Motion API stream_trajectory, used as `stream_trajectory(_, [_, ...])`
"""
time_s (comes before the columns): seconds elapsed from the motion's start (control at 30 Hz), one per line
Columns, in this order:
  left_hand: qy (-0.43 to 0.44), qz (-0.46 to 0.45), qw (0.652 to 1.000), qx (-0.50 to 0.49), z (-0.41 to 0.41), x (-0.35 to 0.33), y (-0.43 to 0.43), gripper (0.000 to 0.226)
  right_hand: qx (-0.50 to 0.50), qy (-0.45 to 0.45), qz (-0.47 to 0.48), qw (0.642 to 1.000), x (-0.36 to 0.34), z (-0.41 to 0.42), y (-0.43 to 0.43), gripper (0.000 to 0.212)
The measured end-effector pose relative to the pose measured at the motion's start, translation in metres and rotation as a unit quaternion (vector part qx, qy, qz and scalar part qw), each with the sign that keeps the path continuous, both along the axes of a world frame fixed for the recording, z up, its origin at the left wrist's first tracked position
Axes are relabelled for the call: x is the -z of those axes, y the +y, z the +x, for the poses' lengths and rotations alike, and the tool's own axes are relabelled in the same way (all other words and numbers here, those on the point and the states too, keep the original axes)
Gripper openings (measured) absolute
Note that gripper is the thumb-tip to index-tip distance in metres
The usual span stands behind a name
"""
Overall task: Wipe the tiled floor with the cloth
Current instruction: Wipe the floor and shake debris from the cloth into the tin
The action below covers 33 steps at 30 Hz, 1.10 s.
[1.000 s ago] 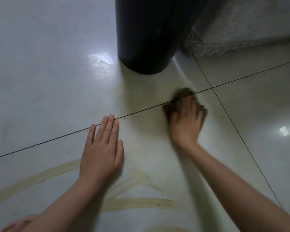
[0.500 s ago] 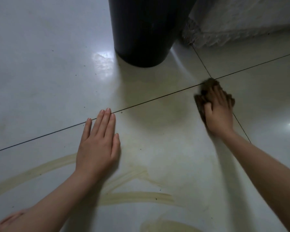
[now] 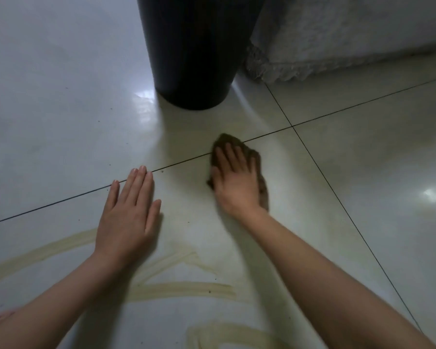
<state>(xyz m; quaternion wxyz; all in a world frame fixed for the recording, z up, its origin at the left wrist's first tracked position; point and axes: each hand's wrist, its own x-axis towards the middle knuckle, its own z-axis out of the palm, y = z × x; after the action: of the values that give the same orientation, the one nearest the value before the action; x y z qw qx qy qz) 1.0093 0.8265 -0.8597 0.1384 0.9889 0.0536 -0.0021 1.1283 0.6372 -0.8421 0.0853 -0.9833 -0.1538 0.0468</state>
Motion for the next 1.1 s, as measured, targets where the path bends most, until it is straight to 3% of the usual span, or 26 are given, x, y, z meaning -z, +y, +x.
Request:
stream_trajectory(0.07, [-0.006,0.002,1.0,-0.001,0.001,0.001,0.0,0.064,-0.068,-0.003,0.032,0.997,0.008,-0.016,0.023,0.051])
stream_trajectory(0.17, [-0.003,0.02,1.0,0.007,0.001,-0.001,-0.001,0.065,-0.15,-0.027,0.06,0.986,0.014,-0.055,-0.008,0.047])
stream_trajectory(0.3, [-0.004,0.069,0.997,0.024,0.004,-0.008,-0.009,0.066,0.031,-0.026,0.06,0.997,0.01,-0.128,-0.101,0.048])
stream_trajectory(0.43, [-0.012,0.055,0.996,0.075,0.017,-0.017,-0.051,0.064,0.048,-0.015,0.022,0.998,0.006,-0.2,-0.132,0.05])
stream_trajectory(0.63, [-0.035,0.005,0.991,0.126,0.03,-0.022,-0.112,0.06,0.003,-0.032,0.025,0.999,0.007,-0.041,-0.087,0.049])
stream_trajectory(0.73, [-0.03,0.027,0.986,0.161,0.029,-0.018,-0.12,0.057,0.091,-0.036,0.003,0.995,0.014,-0.005,-0.107,0.05])
stream_trajectory(0.87, [-0.001,0.033,0.978,0.207,0.022,-0.016,-0.13,0.054,0.236,-0.057,0.009,0.97,0.016,-0.101,-0.171,0.051])
stream_trajectory(1.0, [-0.001,0.014,0.965,0.264,0.023,-0.018,-0.15,0.052,0.375,-0.056,0.037,0.925,0.008,-0.236,-0.206,0.051])
stream_trajectory(1.1, [0.002,0.003,0.959,0.285,0.024,-0.021,-0.164,0.053,0.501,-0.083,0.098,0.856,0.005,-0.24,-0.187,0.045])
